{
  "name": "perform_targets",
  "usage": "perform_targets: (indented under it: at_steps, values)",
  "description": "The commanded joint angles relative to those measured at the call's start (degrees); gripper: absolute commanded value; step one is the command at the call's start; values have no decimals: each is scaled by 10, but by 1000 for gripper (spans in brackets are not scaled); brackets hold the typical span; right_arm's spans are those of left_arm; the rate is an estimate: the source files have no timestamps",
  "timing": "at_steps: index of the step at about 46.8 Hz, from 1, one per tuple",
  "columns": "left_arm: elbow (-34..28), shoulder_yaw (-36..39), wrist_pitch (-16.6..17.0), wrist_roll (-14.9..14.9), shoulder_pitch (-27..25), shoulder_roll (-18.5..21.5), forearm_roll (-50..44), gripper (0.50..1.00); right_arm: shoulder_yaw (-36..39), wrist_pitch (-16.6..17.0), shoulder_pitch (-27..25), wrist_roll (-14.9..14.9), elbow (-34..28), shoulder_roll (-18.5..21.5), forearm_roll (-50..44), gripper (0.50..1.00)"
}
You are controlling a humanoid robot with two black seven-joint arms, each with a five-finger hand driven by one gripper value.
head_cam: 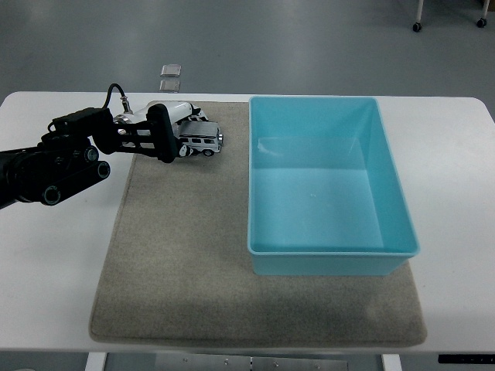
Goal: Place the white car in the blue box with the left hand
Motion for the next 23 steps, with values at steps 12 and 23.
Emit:
perform_targets:
  at_steps: [12, 23]
  values:
    - [-11, -9, 0, -4, -8, 8, -8, 500, 0, 0, 0, 0, 0, 0, 0, 936]
    - [-14, -11, -4, -9, -34, 38, -12, 500, 0, 0, 0, 0, 0, 0, 0, 936]
